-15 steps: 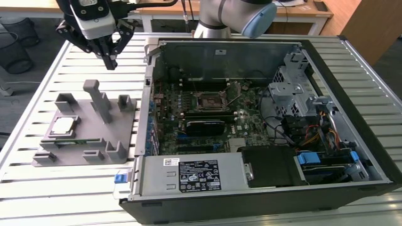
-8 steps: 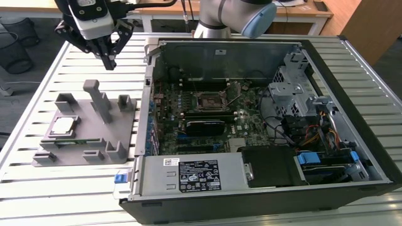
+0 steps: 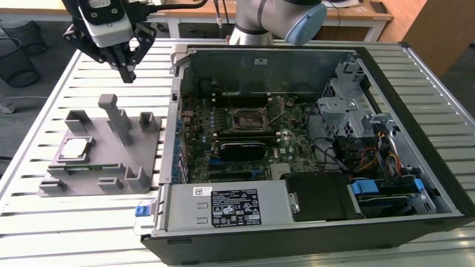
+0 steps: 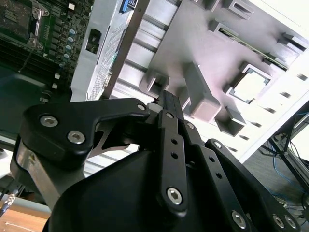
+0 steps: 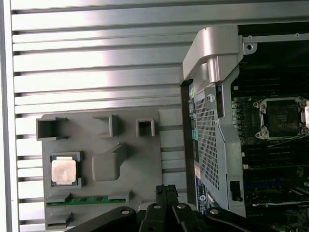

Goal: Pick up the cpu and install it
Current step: 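Reach for the cpu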

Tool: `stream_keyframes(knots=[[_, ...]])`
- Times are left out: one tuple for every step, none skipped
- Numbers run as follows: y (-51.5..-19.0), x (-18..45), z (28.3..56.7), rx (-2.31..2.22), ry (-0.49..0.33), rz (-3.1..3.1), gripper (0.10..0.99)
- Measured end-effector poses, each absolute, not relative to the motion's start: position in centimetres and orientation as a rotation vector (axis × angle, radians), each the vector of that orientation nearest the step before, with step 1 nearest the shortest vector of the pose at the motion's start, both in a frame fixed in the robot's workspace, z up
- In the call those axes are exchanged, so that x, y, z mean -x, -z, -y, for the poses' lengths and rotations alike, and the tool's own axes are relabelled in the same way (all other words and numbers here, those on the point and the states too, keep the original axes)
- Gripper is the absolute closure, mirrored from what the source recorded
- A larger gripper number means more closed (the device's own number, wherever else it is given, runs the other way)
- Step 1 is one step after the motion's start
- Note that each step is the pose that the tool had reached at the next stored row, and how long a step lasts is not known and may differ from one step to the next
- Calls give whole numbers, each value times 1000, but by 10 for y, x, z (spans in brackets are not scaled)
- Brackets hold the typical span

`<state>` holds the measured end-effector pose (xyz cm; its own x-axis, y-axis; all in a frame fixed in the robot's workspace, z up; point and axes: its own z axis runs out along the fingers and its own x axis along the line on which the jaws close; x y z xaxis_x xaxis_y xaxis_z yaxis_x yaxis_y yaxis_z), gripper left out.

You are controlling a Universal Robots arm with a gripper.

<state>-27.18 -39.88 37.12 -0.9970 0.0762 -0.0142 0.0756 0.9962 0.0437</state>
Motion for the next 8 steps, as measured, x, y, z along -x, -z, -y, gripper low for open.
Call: stream_keyframes(knots=[[-371, 272, 399, -119, -67, -3123, 980], [-371, 272, 399, -119, -67, -3123, 980], [-371, 273, 399, -119, -67, -3123, 980], [-371, 273, 399, -119, -67, -3123, 980], [-371, 273, 399, -119, -67, -3123, 980], [-371, 274, 399, -119, -67, -3123, 980], [-371, 274, 399, -119, -67, -3123, 980], [-371, 275, 399, -119, -67, -3123, 980]])
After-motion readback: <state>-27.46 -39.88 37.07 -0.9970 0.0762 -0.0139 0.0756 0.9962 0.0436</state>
